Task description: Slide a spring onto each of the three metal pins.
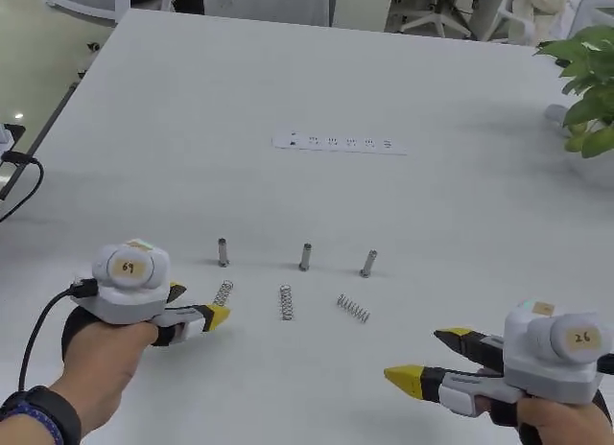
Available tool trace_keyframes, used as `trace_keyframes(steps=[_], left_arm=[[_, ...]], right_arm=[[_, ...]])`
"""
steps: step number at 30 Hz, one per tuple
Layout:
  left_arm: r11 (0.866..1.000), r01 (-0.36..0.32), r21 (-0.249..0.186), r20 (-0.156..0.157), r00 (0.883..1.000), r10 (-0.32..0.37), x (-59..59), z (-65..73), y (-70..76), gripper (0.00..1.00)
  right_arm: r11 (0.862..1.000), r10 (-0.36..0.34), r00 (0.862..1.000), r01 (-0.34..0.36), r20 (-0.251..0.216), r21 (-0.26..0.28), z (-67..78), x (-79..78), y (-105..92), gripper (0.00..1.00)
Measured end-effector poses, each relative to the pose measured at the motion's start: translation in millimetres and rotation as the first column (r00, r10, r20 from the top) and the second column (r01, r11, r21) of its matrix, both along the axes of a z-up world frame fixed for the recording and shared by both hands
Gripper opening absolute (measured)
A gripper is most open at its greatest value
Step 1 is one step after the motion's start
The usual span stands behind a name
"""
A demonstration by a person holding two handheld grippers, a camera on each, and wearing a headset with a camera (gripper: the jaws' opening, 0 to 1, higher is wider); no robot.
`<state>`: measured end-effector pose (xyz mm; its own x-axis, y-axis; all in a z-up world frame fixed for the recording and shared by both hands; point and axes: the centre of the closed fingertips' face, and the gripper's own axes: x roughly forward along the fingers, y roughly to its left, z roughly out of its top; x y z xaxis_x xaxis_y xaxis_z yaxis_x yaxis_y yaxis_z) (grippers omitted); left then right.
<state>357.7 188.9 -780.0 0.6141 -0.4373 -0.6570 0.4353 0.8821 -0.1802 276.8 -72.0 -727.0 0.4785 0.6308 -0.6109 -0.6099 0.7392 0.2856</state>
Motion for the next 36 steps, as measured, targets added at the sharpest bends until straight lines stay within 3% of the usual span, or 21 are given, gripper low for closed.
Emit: trace_keyframes(steps=[11,21,36], left_arm=[[1.000,-0.011,0.008,-0.020,1.000,0.011,2.1,-14.5,-3.6,0.29],[1.000,-0.014,0.023,-0.022,1.000,0.014,1.9,-14.7,-10.7,0.21],[0.999,-0.015,0.052,-0.027,0.999,0.016,4.2,-23.9,-9.0,0.03]], right_arm=[[1.000,-0.003,1.000,0.003,-0.009,-0.002,-2.7,-2.1,-1.0,0.65],[1.000,-0.001,1.000,0.001,-0.010,-0.001,-2.0,0.3,0.4,0.65],[1.000,-0.007,1.000,0.007,-0.012,-0.001,-2.9,-0.2,-2.3,0.65]])
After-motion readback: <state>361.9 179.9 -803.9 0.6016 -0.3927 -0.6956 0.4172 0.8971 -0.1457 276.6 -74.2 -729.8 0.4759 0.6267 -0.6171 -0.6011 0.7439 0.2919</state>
